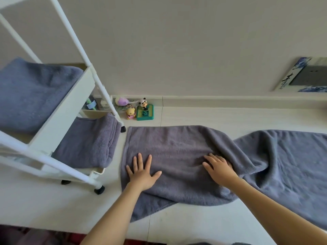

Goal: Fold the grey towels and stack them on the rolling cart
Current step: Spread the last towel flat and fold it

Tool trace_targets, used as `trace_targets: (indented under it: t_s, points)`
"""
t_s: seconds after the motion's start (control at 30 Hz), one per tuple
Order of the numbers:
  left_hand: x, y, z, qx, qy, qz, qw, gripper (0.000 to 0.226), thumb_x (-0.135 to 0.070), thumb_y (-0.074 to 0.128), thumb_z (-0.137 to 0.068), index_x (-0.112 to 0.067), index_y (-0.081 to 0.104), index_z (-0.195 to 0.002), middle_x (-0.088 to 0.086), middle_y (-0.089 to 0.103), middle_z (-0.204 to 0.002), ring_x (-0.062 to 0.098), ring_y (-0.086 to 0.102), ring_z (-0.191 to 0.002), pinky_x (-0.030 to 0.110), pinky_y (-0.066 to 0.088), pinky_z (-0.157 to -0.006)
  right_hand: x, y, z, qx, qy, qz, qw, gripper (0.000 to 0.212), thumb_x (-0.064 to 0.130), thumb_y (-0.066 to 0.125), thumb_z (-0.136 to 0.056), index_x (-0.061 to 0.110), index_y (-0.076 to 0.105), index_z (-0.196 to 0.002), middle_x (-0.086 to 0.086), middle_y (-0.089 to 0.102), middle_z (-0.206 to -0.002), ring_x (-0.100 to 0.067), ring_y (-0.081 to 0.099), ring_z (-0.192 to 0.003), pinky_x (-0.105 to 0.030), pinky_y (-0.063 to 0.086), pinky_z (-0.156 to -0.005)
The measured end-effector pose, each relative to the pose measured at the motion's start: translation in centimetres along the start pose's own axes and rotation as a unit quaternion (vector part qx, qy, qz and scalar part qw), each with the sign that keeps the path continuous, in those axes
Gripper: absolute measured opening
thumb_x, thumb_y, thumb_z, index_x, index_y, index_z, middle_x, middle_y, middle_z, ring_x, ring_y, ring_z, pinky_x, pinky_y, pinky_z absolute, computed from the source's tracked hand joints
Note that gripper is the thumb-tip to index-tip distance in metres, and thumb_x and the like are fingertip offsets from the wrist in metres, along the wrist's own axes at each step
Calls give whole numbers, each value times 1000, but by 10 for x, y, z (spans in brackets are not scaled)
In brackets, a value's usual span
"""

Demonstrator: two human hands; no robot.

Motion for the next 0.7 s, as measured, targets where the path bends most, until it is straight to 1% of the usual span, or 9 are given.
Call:
trace_targets:
  t_s: [0.1,0.17,0.23,0.33,0.4,0.47,0.5,0.6,0.7]
  points:
    - [-14,3,9,-103,0,18,995,78,-63,24,-93,-22,-9,-151,21,-26,-152,34,-25,-141,56,-15,-111,0,2,10,-71,9,-6,997,49,50,27,-98,29,39,-141,0,32,-151,-23,24,-139,-40,17,-113]
    - [-31,16,24,-154,17,34,987,73,-57,26,-95,-22,-4,-152,21,-19,-155,35,-19,-143,55,-13,-112,4,4,23,-158,-8,16,987,55,52,24,-93,23,57,-126,-4,55,-130,-29,47,-121,-43,31,-102]
    - [-35,41,36,-148,24,38,988,71,-58,26,-95,-24,2,-152,20,-10,-157,35,-11,-144,58,-8,-112,4,13,33,-177,-17,36,983,63,56,20,-89,18,66,-110,-4,66,-110,-32,59,-102,-45,39,-94]
    - [-17,57,35,-138,51,29,989,69,-60,29,-87,-22,35,-145,20,29,-151,37,25,-139,60,12,-108,0,29,39,-115,-18,57,992,75,63,10,-87,21,60,-122,-2,56,-133,-28,52,-121,-46,27,-108]
    - [-1,51,31,-133,65,9,989,75,-63,17,-85,-23,26,-148,15,23,-155,34,21,-142,56,8,-112,-2,29,40,-95,-11,36,995,78,64,5,-82,26,47,-135,3,40,-147,-23,36,-135,-43,13,-114]
    - [12,39,26,-153,88,14,984,85,-66,0,-77,-26,6,-151,8,0,-159,26,-2,-147,50,-6,-115,2,26,45,-123,-30,8,992,69,60,15,-85,23,52,-131,0,48,-140,-25,41,-129,-39,18,-110]
    - [16,37,24,-166,99,46,980,88,-66,0,-75,-24,8,-151,9,-2,-159,24,-5,-147,48,-8,-115,4,24,50,-156,-50,5,986,60,56,24,-87,21,59,-122,-2,57,-128,-26,48,-119,-36,25,-103]
    - [20,31,42,-230,154,137,951,66,-60,36,-82,-18,53,-130,12,43,-138,29,37,-130,50,25,-107,1,23,70,-214,-131,-9,968,41,53,41,-88,22,66,-95,5,62,-93,-20,53,-90,-27,31,-81]
    - [24,50,61,-276,214,205,914,32,-55,57,-75,-32,58,-97,-5,52,-104,12,48,-101,30,32,-85,-9,34,84,-157,-175,-23,972,46,67,41,-84,29,65,-90,13,65,-95,-14,53,-96,-25,35,-84]
Point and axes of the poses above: each hand's wrist, its own z-axis away from the middle knuckle, its own y-axis out of the palm, x = y × z, the point moved 2 cm from there along -z, towards the middle knuckle
